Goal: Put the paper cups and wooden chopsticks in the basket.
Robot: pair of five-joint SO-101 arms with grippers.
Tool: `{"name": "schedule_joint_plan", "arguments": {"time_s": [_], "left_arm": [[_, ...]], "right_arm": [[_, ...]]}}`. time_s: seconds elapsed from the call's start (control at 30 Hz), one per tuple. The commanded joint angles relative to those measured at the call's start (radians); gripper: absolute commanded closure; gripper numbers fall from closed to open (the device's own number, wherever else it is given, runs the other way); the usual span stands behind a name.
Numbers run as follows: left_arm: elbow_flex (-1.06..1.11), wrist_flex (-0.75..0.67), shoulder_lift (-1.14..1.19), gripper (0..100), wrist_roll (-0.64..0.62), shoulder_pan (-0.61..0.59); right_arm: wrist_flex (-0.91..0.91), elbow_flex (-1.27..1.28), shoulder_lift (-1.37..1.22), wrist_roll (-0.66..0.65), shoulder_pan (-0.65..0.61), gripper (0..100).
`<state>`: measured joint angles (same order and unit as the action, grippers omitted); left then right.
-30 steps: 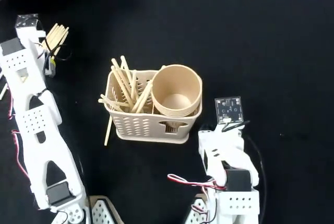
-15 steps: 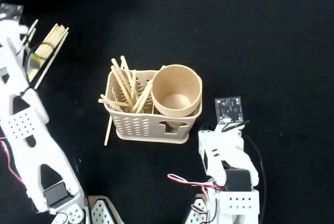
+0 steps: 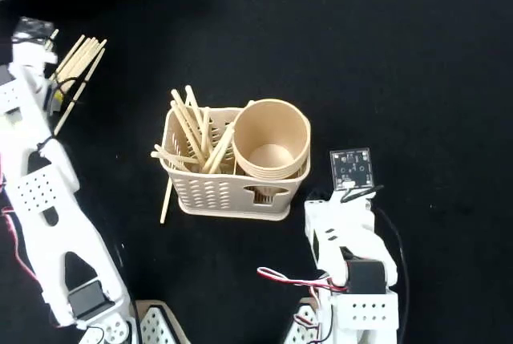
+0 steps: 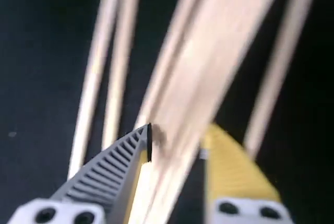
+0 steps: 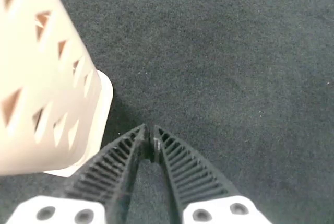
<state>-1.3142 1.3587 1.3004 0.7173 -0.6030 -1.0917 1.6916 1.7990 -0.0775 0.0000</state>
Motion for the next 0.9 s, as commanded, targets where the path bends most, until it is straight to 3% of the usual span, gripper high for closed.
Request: {"name": "schedule_joint_plan", "arguments": {"time_s": [0.0, 0.13, 0.27, 0.53, 0.87], "left_arm": [[0.012, 0.089, 0.023, 97, 0.132, 0.010], [0.008, 0.282, 0.020, 97, 0.288, 0.038], [-0.093, 0.405, 0.018, 97, 0.305, 0.058], [-0.274, 0.405, -0.054, 97, -0.092, 0.082], [0.021, 0.407, -0.489, 97, -0.502, 0.189]], "right_arm": [[-0.006, -0.005, 0.054, 0.002, -0.011, 98.4], [-0.006, -0.005, 0.054, 0.002, -0.009, 98.4], [-0.006, -0.005, 0.054, 0.002, -0.009, 98.4], [-0.005, -0.005, 0.054, 0.002, -0.009, 98.4], [-0.003, -0.005, 0.054, 0.000, -0.009, 98.4]]}}
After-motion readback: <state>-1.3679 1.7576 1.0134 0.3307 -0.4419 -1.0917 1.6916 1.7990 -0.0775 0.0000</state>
